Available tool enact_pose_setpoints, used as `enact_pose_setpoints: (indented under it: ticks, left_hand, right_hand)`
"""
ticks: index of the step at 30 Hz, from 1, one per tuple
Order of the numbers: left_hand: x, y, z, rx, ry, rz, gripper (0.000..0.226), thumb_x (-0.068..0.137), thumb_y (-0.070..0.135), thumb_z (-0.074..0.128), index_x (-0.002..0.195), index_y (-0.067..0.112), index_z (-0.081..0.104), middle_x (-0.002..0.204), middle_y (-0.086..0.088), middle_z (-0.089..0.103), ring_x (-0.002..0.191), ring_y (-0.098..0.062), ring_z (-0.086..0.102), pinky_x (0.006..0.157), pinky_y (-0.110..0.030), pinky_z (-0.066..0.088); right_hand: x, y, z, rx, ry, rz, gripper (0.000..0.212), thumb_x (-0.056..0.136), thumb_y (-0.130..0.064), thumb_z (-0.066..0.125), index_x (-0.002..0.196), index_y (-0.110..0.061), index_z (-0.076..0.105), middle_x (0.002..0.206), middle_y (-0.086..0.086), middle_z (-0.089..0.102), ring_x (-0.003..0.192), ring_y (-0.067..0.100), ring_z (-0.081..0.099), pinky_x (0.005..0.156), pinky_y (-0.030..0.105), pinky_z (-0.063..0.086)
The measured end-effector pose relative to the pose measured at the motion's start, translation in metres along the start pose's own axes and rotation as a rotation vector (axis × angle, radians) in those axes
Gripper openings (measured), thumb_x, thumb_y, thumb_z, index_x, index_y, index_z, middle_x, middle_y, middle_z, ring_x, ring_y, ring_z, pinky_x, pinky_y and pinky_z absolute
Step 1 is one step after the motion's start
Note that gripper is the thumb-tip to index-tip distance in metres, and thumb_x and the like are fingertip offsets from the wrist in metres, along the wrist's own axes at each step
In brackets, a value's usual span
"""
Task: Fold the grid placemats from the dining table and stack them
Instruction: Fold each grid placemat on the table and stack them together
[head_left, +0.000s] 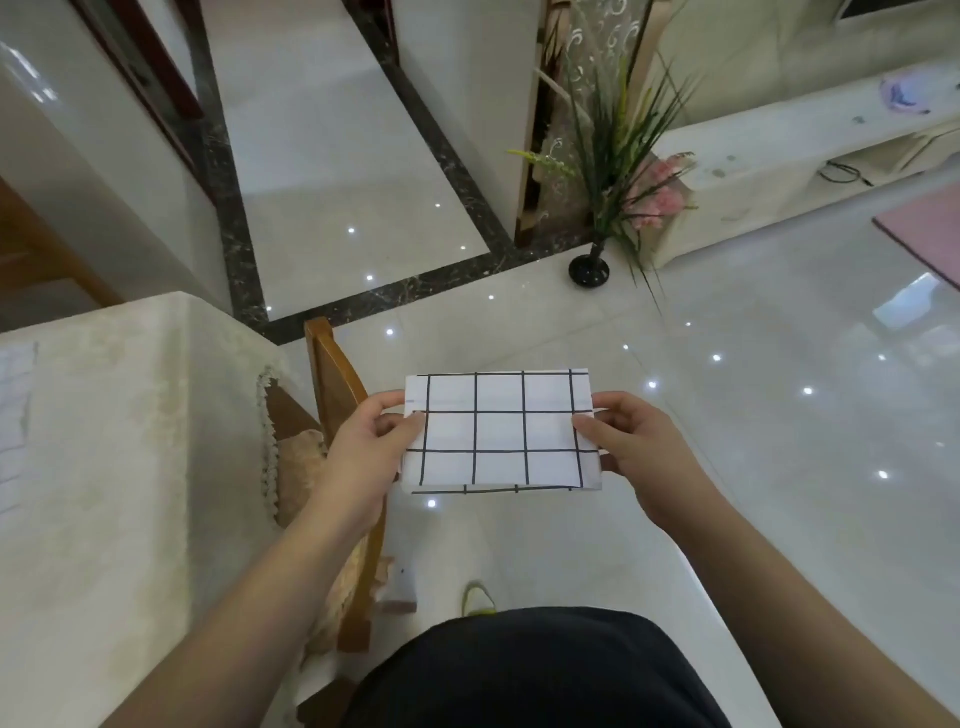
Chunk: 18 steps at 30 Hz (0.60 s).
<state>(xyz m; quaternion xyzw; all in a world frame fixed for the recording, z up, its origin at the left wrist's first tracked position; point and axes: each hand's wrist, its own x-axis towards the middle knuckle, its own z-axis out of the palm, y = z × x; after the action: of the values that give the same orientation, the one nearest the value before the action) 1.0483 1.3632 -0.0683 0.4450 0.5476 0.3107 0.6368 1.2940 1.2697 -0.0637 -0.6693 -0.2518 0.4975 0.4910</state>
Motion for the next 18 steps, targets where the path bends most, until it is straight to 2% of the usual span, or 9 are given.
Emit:
enact_pose_setpoints:
  ticks: [2,6,10,13,18]
  left_hand:
    - [0.015,0.009,0.001,0.017,0.010,0.010,0.025,0.094,0.016,0.062,0.117,0.024,0.063,0.084,0.001,0.075,0.078,-0.017,0.073,0.063,-0.030,0.057]
    - [0.048,0.024,0.005,0.004,0.061,0.013,0.023,0.094,0.017,0.062,0.113,0.029,0.063,0.091,-0.004,0.074,0.083,-0.021,0.073,0.076,-0.039,0.060]
    - [0.084,0.033,0.015,0.029,0.141,0.033,0.023,0.093,0.017,0.064,0.110,0.032,0.063,0.093,-0.004,0.072,0.085,-0.023,0.073,0.073,-0.040,0.061]
    - [0.112,0.041,0.026,0.067,0.202,0.066,0.024,0.093,0.017,0.064,0.108,0.036,0.063,0.092,-0.003,0.071,0.085,-0.027,0.072,0.074,-0.050,0.060]
    - [0.152,0.063,0.053,0.070,0.304,0.054,0.025,0.093,0.016,0.063,0.114,0.030,0.061,0.098,-0.006,0.070,0.090,-0.026,0.070,0.079,-0.047,0.060]
  right_hand:
    - [0.020,-0.007,0.003,-0.004,-0.002,0.012,0.017,0.089,-0.009,0.066,0.105,-0.011,0.066,0.086,0.011,0.064,0.080,0.020,0.067,0.071,0.035,0.059]
    - [0.067,-0.026,0.012,0.025,-0.035,0.045,0.013,0.089,-0.008,0.066,0.102,-0.013,0.066,0.083,0.006,0.066,0.078,0.018,0.067,0.066,0.029,0.056]
    - [0.120,-0.043,0.014,0.004,-0.060,0.029,0.011,0.089,-0.009,0.066,0.098,-0.016,0.067,0.085,0.008,0.066,0.078,0.019,0.066,0.071,0.034,0.055]
    - [0.164,-0.056,0.010,-0.035,-0.109,0.016,0.012,0.091,-0.010,0.065,0.101,-0.015,0.066,0.088,0.009,0.068,0.079,0.018,0.068,0.068,0.032,0.056]
    - [0.233,-0.085,0.004,-0.049,-0.215,0.021,0.012,0.091,-0.008,0.063,0.097,-0.018,0.066,0.082,0.002,0.070,0.076,0.016,0.069,0.063,0.027,0.053]
